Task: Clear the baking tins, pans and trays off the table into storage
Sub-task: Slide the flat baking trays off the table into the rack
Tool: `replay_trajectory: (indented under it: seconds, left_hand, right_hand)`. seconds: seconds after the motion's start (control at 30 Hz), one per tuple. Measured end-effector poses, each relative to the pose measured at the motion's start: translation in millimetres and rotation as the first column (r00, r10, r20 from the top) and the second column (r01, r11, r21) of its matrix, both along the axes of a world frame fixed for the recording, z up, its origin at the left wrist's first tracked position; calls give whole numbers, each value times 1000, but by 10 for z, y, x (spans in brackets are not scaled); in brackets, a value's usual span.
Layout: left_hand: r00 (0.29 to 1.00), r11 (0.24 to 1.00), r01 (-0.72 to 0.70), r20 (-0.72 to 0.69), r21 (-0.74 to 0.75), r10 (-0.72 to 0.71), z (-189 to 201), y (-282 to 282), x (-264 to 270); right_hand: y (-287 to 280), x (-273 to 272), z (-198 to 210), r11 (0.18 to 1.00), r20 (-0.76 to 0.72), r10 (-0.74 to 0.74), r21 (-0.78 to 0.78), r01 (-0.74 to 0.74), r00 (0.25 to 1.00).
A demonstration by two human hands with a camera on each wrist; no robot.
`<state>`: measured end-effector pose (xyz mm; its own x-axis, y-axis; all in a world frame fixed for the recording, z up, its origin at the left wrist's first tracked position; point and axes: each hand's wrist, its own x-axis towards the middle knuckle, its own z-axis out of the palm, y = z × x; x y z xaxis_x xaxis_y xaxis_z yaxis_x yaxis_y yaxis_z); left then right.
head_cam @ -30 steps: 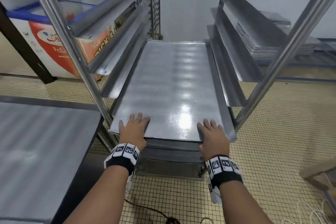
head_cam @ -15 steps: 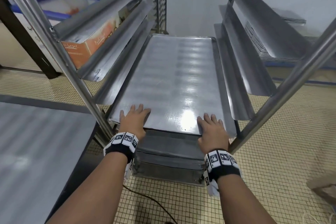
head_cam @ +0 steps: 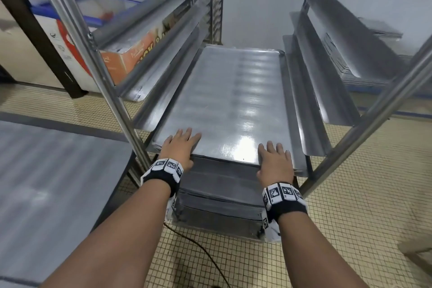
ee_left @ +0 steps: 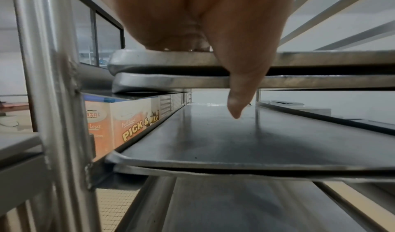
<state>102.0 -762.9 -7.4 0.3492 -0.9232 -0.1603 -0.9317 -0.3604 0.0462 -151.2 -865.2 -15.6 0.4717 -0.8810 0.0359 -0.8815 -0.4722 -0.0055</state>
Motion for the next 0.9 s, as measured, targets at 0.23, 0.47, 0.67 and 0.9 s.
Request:
replay_trajectory:
  seconds: [0.23,0.47,0.67,0.9]
  left_hand:
    - [999,997,29,34,-74,-26,-27,557,-163]
    - [964,984,-166,-222,-60,149,139,1455,-90]
    - [855,893,-449,-309,-40,417,143,2668,181]
    - [610,640,-768,-285,17,740,-95,4291,332]
  right_hand:
    - [411,102,71,999,-44,-24,-30,23,999]
    - [1101,423,350,996,-24,79,50,-77,997]
    - [1993,982,440,936,-4,248,259,-238,969]
    - [3162,1647,332,790,29,546,314,-527,837]
